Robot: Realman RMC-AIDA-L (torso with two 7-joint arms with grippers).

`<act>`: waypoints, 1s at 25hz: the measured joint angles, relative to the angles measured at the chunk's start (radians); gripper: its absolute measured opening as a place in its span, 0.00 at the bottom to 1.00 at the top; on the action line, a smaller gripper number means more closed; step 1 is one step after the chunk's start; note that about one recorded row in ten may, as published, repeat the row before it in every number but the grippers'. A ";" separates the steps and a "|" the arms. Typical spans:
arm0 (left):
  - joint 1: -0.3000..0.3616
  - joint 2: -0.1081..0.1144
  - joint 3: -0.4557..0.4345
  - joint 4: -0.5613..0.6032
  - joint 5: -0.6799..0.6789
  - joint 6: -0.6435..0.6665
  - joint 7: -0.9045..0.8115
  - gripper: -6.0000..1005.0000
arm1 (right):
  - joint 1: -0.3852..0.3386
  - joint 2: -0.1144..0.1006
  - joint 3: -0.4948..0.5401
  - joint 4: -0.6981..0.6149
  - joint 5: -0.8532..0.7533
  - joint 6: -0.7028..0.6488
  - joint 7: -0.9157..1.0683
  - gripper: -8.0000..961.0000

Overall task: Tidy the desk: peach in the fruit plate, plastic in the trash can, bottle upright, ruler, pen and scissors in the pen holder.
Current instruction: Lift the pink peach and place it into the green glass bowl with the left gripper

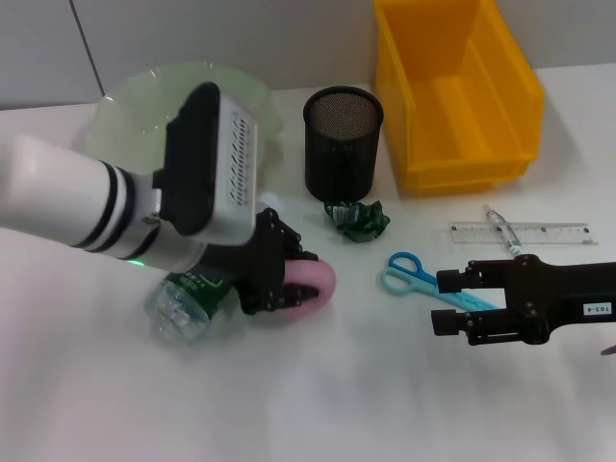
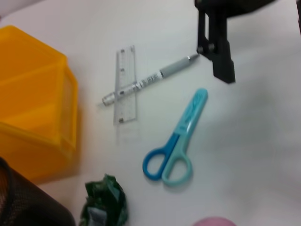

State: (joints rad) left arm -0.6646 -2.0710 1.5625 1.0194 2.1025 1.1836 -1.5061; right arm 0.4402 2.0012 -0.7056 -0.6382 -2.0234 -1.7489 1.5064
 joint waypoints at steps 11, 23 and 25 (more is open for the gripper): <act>0.051 0.001 -0.374 -0.010 -0.313 0.019 -0.005 0.29 | 0.002 -0.001 -0.002 0.004 0.000 0.000 0.000 0.77; -0.039 -0.005 -0.329 -0.360 -0.476 -0.638 0.052 0.21 | 0.005 0.002 -0.008 0.006 0.000 0.000 0.000 0.77; -0.053 -0.007 -0.291 -0.395 -0.484 -0.723 0.050 0.20 | 0.005 0.002 -0.008 0.006 0.000 0.000 0.000 0.77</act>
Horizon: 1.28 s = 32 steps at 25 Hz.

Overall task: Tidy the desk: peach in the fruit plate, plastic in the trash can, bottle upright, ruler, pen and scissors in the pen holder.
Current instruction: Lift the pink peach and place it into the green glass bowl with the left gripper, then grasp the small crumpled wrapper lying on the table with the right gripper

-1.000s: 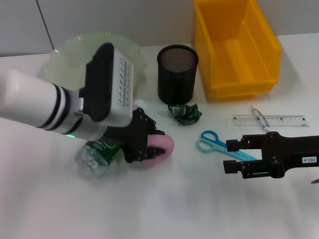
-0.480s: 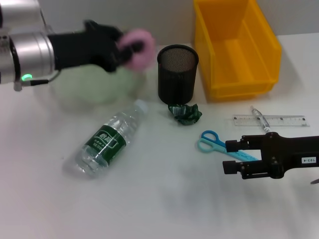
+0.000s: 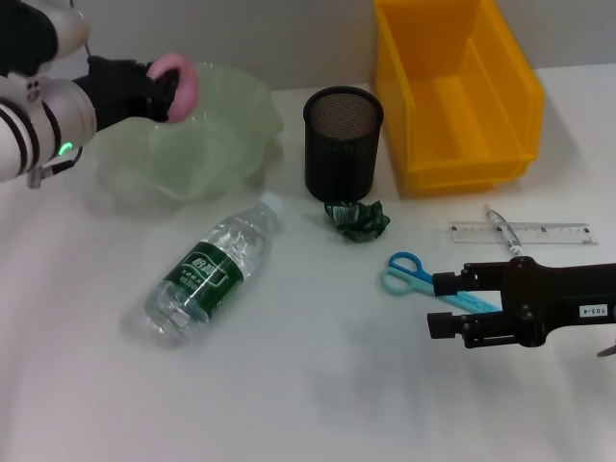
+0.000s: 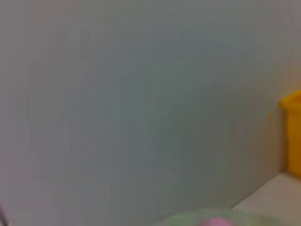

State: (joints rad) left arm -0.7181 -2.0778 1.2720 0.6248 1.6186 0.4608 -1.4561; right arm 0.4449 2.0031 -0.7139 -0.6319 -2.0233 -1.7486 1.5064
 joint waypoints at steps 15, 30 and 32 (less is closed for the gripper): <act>0.006 0.001 0.053 -0.003 -0.063 -0.026 0.001 0.60 | 0.001 -0.002 0.001 0.000 0.000 -0.002 0.000 0.77; 0.079 0.094 -0.253 0.054 -0.165 0.891 -0.144 0.83 | 0.001 -0.010 0.008 -0.001 0.000 0.002 0.002 0.77; 0.083 0.104 -0.266 0.052 -0.161 0.961 -0.159 0.83 | 0.003 -0.011 0.008 -0.002 0.000 -0.001 0.007 0.77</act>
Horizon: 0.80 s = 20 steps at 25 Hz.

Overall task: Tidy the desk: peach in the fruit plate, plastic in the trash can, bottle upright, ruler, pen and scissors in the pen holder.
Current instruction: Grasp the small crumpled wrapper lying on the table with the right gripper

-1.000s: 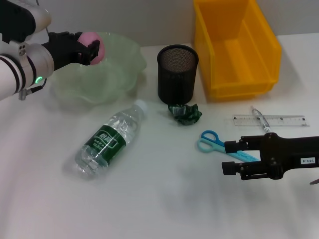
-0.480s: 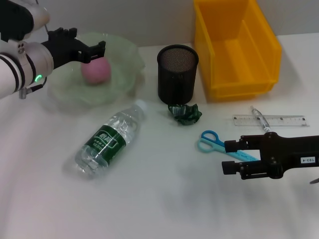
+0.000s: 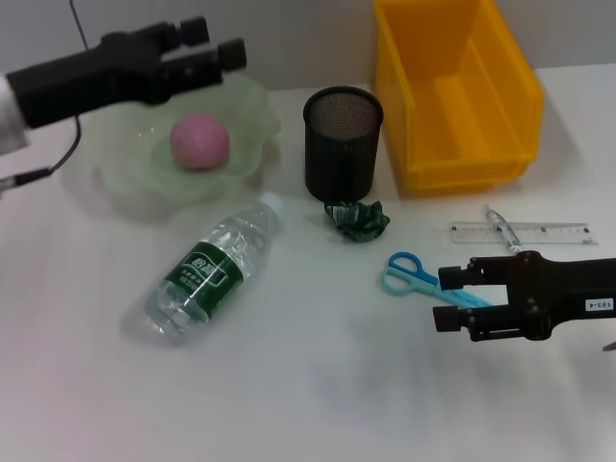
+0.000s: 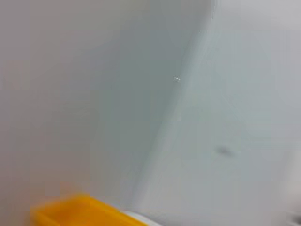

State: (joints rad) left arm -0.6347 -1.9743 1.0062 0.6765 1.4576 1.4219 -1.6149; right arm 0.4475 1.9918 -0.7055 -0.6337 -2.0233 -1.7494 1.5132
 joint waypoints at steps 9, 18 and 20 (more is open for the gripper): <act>0.068 -0.003 0.014 -0.007 0.200 0.255 0.096 0.83 | 0.014 -0.006 -0.005 -0.003 -0.001 -0.002 0.012 0.77; 0.104 -0.071 0.026 -0.006 0.393 0.240 0.250 0.83 | 0.029 -0.014 -0.006 -0.005 -0.021 -0.008 0.039 0.77; 0.107 -0.071 0.024 -0.006 0.392 0.240 0.252 0.83 | 0.030 -0.013 -0.002 -0.015 -0.013 -0.021 0.057 0.77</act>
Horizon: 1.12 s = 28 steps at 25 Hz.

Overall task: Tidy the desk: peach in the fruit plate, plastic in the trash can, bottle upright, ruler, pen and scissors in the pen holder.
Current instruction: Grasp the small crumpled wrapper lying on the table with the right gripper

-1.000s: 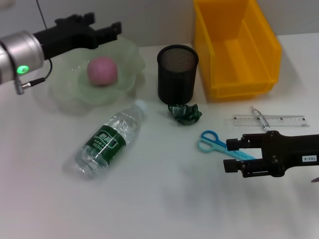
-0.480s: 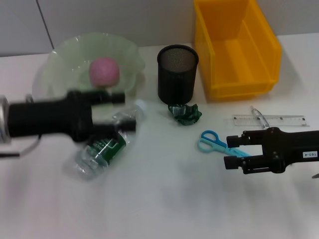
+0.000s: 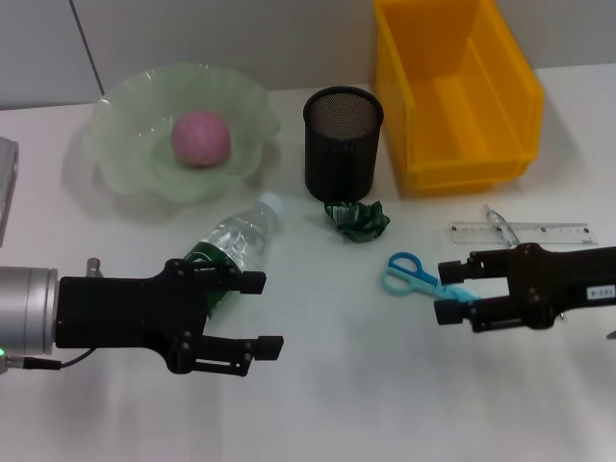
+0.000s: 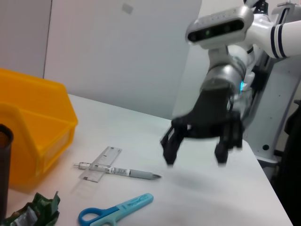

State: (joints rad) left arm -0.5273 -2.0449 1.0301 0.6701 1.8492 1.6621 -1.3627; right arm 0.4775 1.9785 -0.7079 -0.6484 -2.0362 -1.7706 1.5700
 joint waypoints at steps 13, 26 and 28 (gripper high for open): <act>0.009 -0.014 -0.015 0.002 -0.001 -0.049 0.036 0.83 | 0.230 0.018 -0.151 -0.615 -0.241 -0.088 0.731 0.77; 0.009 -0.015 -0.051 0.006 -0.002 -0.140 0.039 0.83 | 0.463 0.044 -0.261 -0.369 -0.567 0.108 0.850 0.77; 0.010 -0.013 -0.051 0.007 -0.002 -0.143 0.041 0.83 | 0.459 0.063 -0.329 -0.359 -0.578 0.178 0.850 0.77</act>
State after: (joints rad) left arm -0.5172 -2.0582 0.9787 0.6770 1.8476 1.5192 -1.3215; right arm 0.9364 2.0416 -1.0370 -1.0077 -2.6141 -1.5930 2.4202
